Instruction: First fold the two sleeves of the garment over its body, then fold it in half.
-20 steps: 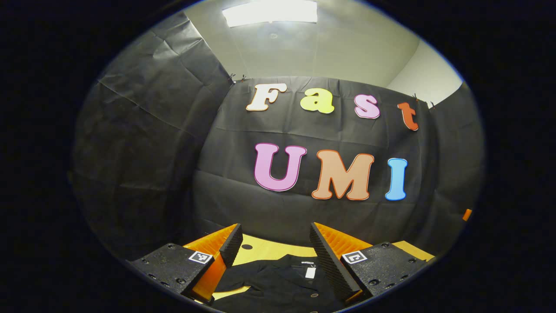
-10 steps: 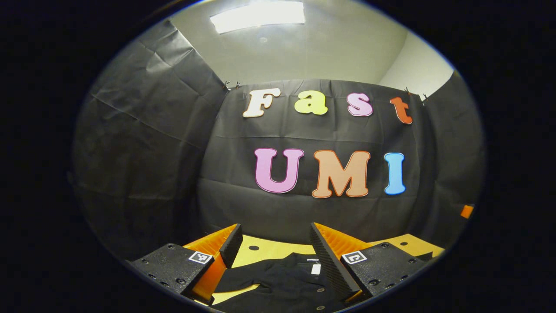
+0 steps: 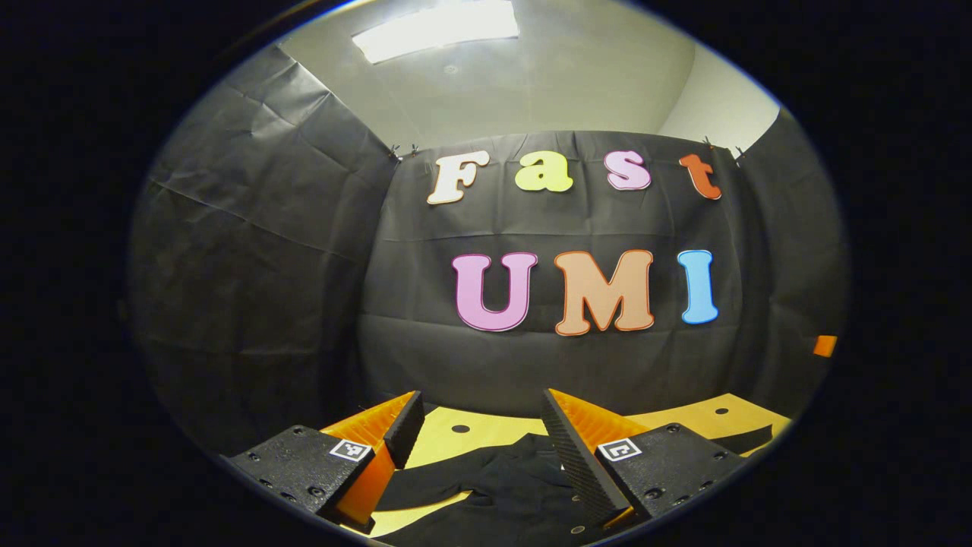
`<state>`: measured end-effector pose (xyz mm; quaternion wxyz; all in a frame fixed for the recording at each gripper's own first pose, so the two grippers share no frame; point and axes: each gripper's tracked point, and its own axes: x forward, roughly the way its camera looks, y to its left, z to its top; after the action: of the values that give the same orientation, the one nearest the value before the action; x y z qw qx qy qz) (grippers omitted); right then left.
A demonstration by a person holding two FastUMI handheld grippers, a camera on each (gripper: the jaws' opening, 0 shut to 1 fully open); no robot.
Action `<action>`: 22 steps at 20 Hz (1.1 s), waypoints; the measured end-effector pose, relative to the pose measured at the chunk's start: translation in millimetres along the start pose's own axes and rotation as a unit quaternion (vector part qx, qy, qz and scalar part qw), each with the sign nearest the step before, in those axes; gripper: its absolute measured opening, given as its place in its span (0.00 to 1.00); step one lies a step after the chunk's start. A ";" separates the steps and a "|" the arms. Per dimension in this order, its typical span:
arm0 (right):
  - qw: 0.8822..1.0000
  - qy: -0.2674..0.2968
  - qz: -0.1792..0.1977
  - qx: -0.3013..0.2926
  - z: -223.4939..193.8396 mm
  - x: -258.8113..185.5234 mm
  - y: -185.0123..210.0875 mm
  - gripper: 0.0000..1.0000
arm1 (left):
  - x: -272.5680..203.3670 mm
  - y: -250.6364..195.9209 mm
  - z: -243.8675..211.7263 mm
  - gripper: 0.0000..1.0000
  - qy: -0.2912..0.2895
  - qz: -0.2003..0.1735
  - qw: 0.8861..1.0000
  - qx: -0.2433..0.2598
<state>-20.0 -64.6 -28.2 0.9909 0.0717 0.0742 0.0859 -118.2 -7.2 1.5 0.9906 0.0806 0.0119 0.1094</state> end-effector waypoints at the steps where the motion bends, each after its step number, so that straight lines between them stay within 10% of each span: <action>1: 1.000 0.001 -0.005 0.000 -0.4 0.7 -4.5 0.97 | -1.4 2.7 -1.3 0.91 0.003 0.004 1.000 0.002; 10: 0.991 0.091 -0.085 -0.043 -51.7 42.7 -107.8 0.97 | -2.6 27.0 -1.6 0.91 0.010 0.028 0.999 0.027; 22: 0.936 0.303 -0.173 0.043 -197.0 122.0 -234.7 0.98 | 1.5 61.0 -2.1 0.91 0.024 0.068 0.995 0.062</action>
<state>104.9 -245.9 -273.8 0.9170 0.0710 0.3858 -0.0722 -130.0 52.2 9.3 0.9734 0.1399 0.0365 0.1777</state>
